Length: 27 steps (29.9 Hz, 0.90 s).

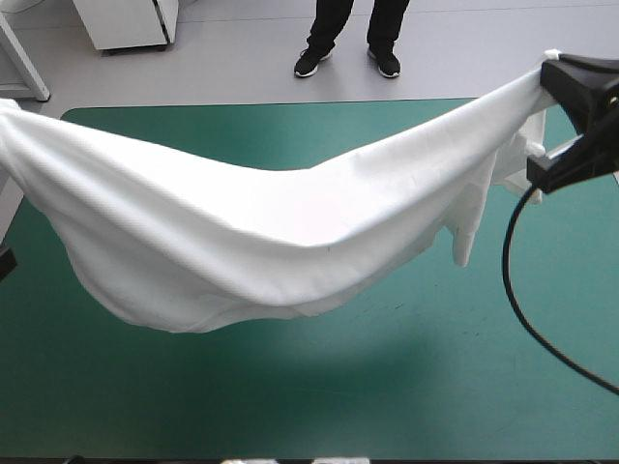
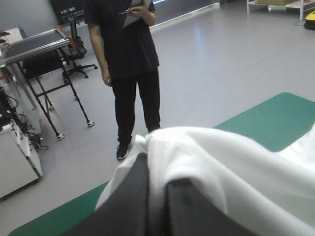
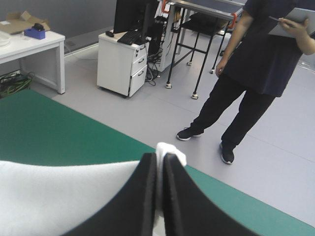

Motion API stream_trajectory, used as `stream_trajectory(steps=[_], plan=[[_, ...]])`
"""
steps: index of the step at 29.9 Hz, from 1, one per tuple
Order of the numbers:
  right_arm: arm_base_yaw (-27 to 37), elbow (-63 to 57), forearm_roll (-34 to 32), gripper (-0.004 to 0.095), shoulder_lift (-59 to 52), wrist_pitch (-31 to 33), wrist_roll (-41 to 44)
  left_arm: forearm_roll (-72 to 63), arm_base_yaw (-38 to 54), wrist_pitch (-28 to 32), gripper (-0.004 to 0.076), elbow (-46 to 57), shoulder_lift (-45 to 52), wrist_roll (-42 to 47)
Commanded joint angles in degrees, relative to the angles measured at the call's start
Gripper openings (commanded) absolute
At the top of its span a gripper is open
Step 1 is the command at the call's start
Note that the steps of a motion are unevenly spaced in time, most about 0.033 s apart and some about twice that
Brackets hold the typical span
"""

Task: Fold the cloth

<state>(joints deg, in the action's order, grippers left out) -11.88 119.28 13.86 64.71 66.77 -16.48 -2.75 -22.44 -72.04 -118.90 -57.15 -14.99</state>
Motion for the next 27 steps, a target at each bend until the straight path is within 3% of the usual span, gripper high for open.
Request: stream_trajectory(steps=[1,6,14,20,27], plan=[[-7.5,0.7,-7.9,-0.0013,-3.1,-0.5,3.8,-3.4,-0.2,-1.9,-0.0009,1.9,2.9,2.6],[-13.2,-1.4,-12.6,-0.0013,-6.5,3.7,7.0,-7.4,-0.2,-1.9,-0.0009,7.8,7.9,6.8],[-13.2,-7.2,-12.6,-0.0013,-9.8,4.7,9.0,-12.3,-0.2,-1.9,-0.0009,20.4,12.4,12.9],[-13.2,-19.2,-13.9,-0.0013,-9.3,4.7,10.6,-11.6,-0.2,-1.9,-0.0009,31.6,11.4,14.1],[-13.1,-32.2,-26.5,-0.0015,-2.3,3.6,13.9,-6.4,-0.2,-1.8,-0.0009,39.6,5.3,14.1]])
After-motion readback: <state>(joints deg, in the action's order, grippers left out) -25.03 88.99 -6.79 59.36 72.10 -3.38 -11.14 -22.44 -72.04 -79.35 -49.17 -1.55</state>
